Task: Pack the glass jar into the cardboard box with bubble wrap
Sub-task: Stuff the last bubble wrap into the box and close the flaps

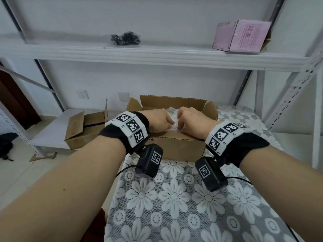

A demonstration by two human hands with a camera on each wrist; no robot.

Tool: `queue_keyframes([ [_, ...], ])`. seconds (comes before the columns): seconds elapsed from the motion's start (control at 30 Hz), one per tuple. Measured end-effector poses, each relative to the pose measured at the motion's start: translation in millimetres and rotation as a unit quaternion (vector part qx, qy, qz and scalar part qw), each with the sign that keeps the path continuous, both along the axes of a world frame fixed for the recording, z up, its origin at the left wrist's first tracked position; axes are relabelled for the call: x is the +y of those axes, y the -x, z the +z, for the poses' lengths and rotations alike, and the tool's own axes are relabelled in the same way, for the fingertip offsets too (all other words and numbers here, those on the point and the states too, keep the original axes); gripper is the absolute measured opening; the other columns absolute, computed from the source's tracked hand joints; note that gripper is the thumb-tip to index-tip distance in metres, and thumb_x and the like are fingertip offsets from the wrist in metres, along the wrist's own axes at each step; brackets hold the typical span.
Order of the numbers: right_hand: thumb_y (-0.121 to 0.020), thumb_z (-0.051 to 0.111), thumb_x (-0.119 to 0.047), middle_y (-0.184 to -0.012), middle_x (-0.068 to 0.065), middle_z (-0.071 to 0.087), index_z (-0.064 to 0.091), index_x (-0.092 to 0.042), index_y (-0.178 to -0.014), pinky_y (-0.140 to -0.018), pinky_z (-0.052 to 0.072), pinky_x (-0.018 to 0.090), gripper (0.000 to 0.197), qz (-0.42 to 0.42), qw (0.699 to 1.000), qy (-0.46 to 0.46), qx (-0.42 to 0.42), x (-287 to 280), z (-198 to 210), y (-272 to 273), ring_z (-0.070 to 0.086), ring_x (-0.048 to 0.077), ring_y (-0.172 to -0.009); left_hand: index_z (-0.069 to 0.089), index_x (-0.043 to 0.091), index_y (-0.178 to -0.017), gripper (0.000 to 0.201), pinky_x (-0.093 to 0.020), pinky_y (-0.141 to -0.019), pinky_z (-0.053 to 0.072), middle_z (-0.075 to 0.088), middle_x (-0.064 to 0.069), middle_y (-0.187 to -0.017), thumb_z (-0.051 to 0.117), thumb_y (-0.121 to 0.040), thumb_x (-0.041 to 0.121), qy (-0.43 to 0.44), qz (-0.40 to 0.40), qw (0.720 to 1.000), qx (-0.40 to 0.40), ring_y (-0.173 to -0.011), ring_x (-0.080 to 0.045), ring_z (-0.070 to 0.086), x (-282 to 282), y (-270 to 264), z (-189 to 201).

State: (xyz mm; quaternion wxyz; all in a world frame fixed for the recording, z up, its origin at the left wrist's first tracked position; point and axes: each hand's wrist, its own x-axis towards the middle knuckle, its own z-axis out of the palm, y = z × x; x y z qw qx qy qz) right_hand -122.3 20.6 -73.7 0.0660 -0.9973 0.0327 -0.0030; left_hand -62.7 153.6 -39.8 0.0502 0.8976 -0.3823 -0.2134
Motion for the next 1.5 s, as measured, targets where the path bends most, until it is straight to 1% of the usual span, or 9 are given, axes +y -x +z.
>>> queue_keyframes([
  [0.1,-0.092,0.058,-0.025,-0.128,0.004,0.059,0.074,-0.008,-0.102,-0.099,0.045,0.035,0.026,-0.005,0.997,-0.032,0.066,-3.7,14.7,4.6,0.057,0.022,-0.113,0.050,0.021,-0.139,0.040,-0.027,-0.105,0.035,0.044,-0.003,-0.149,0.046,-0.100,0.017,0.015,0.014,1.000,-0.015,-0.132,-0.019,0.046,-0.2,1.9,-4.2],
  [0.2,-0.093,0.055,-0.033,-0.125,0.007,0.065,0.073,-0.006,-0.100,-0.084,0.054,0.037,0.033,-0.036,0.988,-0.102,0.112,-7.6,32.8,6.5,0.066,0.014,-0.087,0.051,0.020,-0.139,0.039,-0.028,-0.107,0.034,0.044,-0.003,-0.149,0.048,-0.100,0.017,0.023,0.021,0.999,-0.013,-0.133,-0.019,0.045,1.9,1.5,-6.7],
  [0.27,-0.093,0.054,-0.034,-0.124,0.010,0.065,0.071,-0.003,-0.102,-0.085,0.053,0.040,0.036,-0.050,0.990,-0.097,0.091,-5.6,38.5,2.0,0.067,0.021,-0.092,0.050,0.021,-0.139,0.039,-0.029,-0.108,0.033,0.044,-0.003,-0.148,0.047,-0.100,0.021,0.022,0.020,1.000,-0.009,-0.133,-0.019,0.045,3.1,0.6,-8.4],
  [0.43,-0.095,0.041,-0.011,-0.074,0.005,0.059,0.061,-0.002,-0.072,-0.059,0.042,0.028,0.032,-0.076,0.988,-0.082,0.107,5.2,36.0,-13.9,0.051,0.019,-0.063,0.047,0.024,-0.141,0.040,-0.031,-0.111,0.034,0.045,-0.001,-0.148,0.041,-0.102,0.028,0.005,0.006,1.000,-0.021,-0.134,-0.019,0.043,2.2,-1.2,-12.3],
  [0.57,-0.096,0.046,-0.018,-0.123,0.007,0.064,0.065,-0.006,-0.121,-0.102,0.045,0.037,0.033,-0.066,0.987,-0.043,0.138,9.0,29.8,-15.1,0.060,0.024,-0.110,0.049,0.024,-0.139,0.041,-0.038,-0.113,0.032,0.032,-0.005,-0.154,0.040,-0.101,0.035,0.011,0.005,0.999,-0.047,-0.137,-0.025,0.038,3.3,-3.6,-18.6],
  [0.73,-0.096,0.047,-0.022,-0.127,0.011,0.062,0.064,-0.005,-0.121,-0.104,0.043,0.035,0.036,-0.063,0.982,-0.001,0.177,11.4,28.7,-16.8,0.058,0.026,-0.115,0.056,0.022,-0.134,0.038,-0.035,-0.114,0.029,-0.012,0.002,-0.162,0.045,-0.099,0.034,0.027,-0.019,0.998,-0.054,-0.143,-0.022,0.029,4.4,-7.6,-19.1],
  [0.87,-0.091,0.054,-0.026,-0.139,0.010,0.054,0.068,-0.011,-0.117,-0.109,0.038,0.040,0.034,-0.063,0.984,-0.004,0.166,9.1,28.2,-18.9,0.051,0.026,-0.127,0.052,0.019,-0.137,0.039,-0.032,-0.115,0.020,0.003,-0.003,-0.163,0.044,-0.100,0.030,0.013,-0.029,0.999,-0.033,-0.149,-0.016,0.010,1.0,-9.6,-12.5],
  [1.13,-0.093,0.052,-0.015,-0.126,0.004,0.059,0.058,-0.011,-0.126,-0.087,0.041,0.027,0.034,-0.038,0.983,-0.019,0.176,8.6,29.8,-17.6,0.055,0.021,-0.113,0.049,0.019,-0.136,0.040,-0.037,-0.107,0.037,0.047,-0.005,-0.143,0.042,-0.100,0.035,-0.014,-0.030,0.999,-0.025,-0.128,-0.022,0.046,-2.0,-13.7,-15.2],
  [1.5,-0.091,0.057,-0.022,-0.129,0.008,0.057,0.062,-0.010,-0.122,-0.094,0.043,0.030,0.033,-0.056,0.990,-0.063,0.111,14.9,18.4,-8.8,0.055,0.026,-0.116,0.066,0.014,-0.118,0.038,-0.040,-0.099,0.046,0.063,-0.006,-0.122,0.052,-0.094,0.040,0.037,0.051,0.998,-0.018,-0.109,-0.025,0.059,-8.3,-18.9,-28.9],
])
